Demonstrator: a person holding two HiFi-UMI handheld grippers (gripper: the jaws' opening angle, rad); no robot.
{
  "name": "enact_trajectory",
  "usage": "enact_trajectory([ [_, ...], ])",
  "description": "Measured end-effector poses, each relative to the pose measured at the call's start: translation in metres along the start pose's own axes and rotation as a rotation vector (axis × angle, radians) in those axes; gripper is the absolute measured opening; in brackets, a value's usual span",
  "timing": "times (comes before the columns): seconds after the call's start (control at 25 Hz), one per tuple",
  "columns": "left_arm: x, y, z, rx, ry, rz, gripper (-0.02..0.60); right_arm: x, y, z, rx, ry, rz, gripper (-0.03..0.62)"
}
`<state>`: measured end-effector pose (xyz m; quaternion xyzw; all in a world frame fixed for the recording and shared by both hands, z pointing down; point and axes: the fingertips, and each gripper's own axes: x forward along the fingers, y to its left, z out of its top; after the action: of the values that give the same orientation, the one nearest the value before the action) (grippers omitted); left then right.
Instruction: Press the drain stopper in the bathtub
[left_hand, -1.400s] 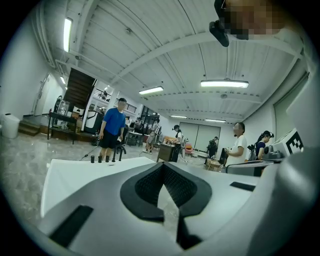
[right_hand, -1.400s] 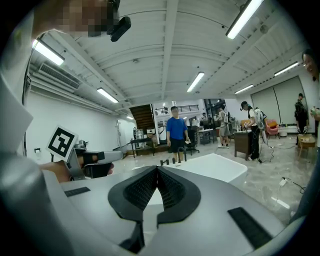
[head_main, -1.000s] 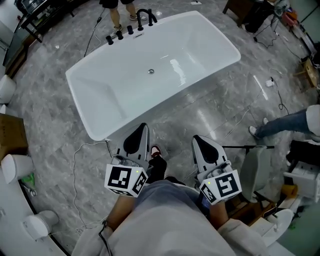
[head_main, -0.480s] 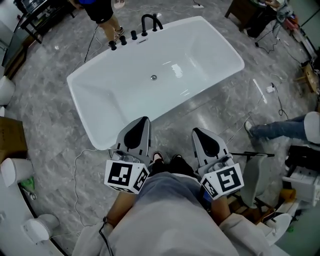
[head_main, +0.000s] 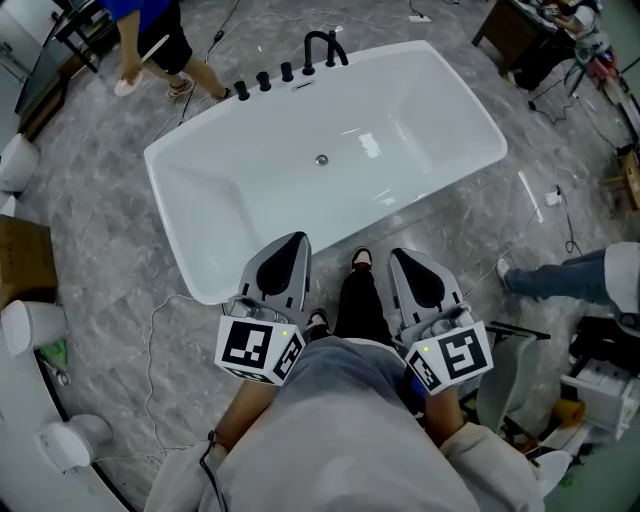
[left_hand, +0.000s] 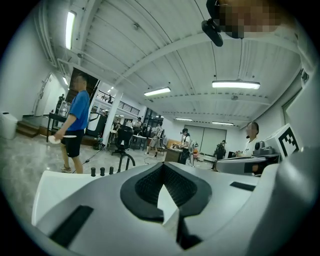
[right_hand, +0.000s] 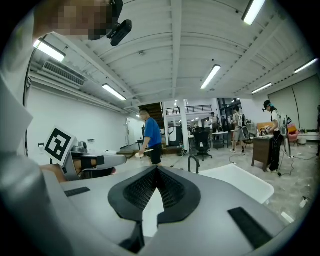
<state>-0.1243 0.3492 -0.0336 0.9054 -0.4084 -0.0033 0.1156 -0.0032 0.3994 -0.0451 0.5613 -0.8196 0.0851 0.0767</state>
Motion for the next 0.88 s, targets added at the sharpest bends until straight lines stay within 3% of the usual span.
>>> enact_trajectory([
  [0.4,0.076,0.024,0.007,-0.004,0.009,0.078,0.006,0.064,-0.069,0.013,0.005,0.014,0.060,0.015],
  [0.88,0.214,0.040,0.009,-0.028,0.035,0.208,0.006,0.152,-0.189,0.020,0.034,0.079,0.190,0.015],
])
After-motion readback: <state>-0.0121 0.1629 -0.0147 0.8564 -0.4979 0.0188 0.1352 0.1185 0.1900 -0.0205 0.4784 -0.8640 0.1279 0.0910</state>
